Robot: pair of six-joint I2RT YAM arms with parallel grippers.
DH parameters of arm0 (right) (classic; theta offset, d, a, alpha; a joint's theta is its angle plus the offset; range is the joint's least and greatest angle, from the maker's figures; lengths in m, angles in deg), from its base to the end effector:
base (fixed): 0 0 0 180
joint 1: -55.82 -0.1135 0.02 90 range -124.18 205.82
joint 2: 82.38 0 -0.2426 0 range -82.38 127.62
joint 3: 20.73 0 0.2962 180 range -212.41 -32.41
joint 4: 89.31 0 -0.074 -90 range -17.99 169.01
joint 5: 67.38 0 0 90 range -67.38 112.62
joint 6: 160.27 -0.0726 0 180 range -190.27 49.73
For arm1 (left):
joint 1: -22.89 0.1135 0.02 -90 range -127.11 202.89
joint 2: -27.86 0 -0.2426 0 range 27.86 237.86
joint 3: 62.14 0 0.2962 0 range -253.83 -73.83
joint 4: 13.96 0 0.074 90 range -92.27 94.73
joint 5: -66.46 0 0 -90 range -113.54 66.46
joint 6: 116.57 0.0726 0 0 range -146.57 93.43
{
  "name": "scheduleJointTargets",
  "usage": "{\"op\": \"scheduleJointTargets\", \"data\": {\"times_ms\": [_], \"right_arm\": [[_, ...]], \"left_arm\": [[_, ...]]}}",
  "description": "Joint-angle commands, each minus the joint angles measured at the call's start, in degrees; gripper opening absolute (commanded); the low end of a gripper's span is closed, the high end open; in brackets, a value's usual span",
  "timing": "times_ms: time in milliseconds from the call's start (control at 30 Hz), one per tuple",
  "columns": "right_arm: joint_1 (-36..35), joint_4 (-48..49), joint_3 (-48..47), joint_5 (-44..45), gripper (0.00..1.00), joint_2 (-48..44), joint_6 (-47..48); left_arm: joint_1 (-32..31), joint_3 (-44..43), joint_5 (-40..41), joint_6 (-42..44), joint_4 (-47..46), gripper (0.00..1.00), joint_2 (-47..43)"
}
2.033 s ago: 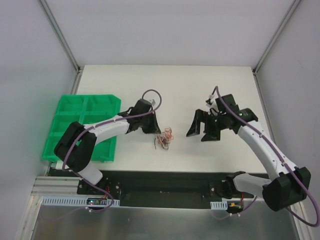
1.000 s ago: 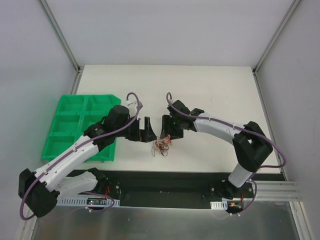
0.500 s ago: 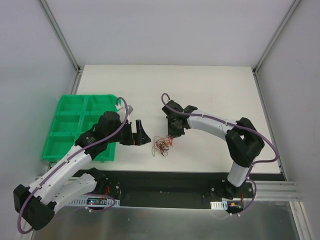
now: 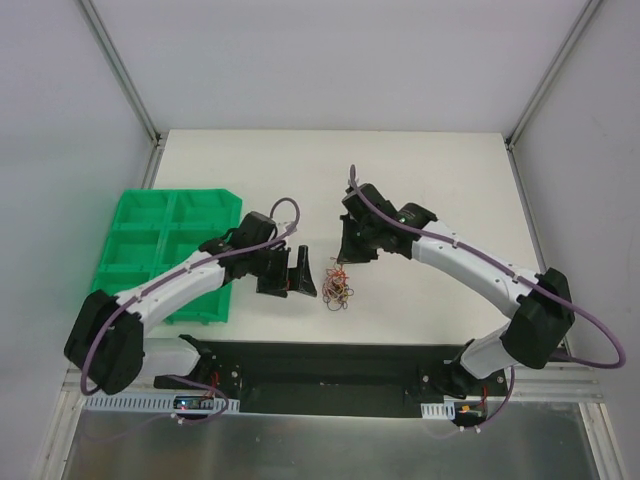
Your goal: Untangle the cables
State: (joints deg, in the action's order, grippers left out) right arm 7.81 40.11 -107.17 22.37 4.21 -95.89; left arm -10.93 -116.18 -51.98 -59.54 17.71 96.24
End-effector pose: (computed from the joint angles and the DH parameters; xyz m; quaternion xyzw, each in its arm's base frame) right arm 0.2637 0.2935 0.2414 -0.1836 0.9238 0.2030 0.2678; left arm 0.2411 -0.2031 0.1665 0.0987 0.8981 -0.3900 0.1777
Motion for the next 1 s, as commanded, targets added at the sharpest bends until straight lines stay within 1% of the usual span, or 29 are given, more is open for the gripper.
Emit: {"op": "scheduleJointTargets", "data": {"times_ms": [0, 67, 167, 333, 367, 433, 500, 533, 567, 633, 700, 733, 967], "right_arm": [[-0.51, -1.89, -1.00, -2.13, 0.00, -3.96, -2.58], [-0.42, -1.80, -0.91, -1.68, 0.00, -5.63, -3.11], [-0.51, -1.54, -0.39, -2.12, 0.00, -7.22, -4.17], [-0.51, -0.75, -0.82, -3.26, 0.00, -9.24, -5.57], [-0.51, -0.48, -1.17, -3.44, 0.00, -9.76, -6.01], [-0.33, -0.74, -2.31, -3.44, 0.00, -10.91, -6.19], [-0.24, -1.79, -3.98, -3.27, 0.00, -12.14, -6.10], [0.02, -2.49, -5.12, -3.18, 0.00, -12.66, -6.01], [0.19, -3.11, -6.26, -3.00, 0.00, -13.11, -5.84], [0.63, -5.13, -9.51, -2.39, 0.01, -13.90, -5.40], [1.16, -7.32, -13.11, -1.69, 0.00, -14.51, -4.79], [1.42, -8.38, -15.04, -1.33, 0.00, -14.69, -4.43], [1.95, -14.27, -31.57, -0.28, 0.00, -13.11, -2.68]], "left_arm": [[-1.33, -5.89, -1.00, 1.60, -1.27, 0.99, 8.59], [-1.95, -7.65, -1.61, 1.68, -1.70, 0.99, 12.64], [-3.00, -9.67, -2.84, 1.60, -3.98, 0.99, 16.33], [-5.46, -13.45, -2.32, -0.51, -6.10, 0.99, 23.71], [-5.81, -13.98, -1.88, -1.65, -6.45, 0.96, 25.47], [-5.90, -14.95, -0.91, -3.58, -6.72, 0.87, 29.60], [-5.90, -15.92, -1.00, -4.73, -6.72, 0.70, 32.24], [-5.90, -16.01, -0.47, -5.34, -6.72, 0.56, 33.13], [-5.90, -15.66, 0.14, -5.78, -6.72, 0.46, 33.74], [-5.90, -15.14, 1.72, -5.44, -6.19, 0.34, 34.28], [-5.82, -14.17, 3.04, -5.26, -6.02, 0.29, 34.10], [-5.82, -13.64, 3.48, -4.91, -5.84, 0.29, 34.10], [-5.03, -10.57, 6.03, -2.19, -4.96, 0.17, 32.96]]}}
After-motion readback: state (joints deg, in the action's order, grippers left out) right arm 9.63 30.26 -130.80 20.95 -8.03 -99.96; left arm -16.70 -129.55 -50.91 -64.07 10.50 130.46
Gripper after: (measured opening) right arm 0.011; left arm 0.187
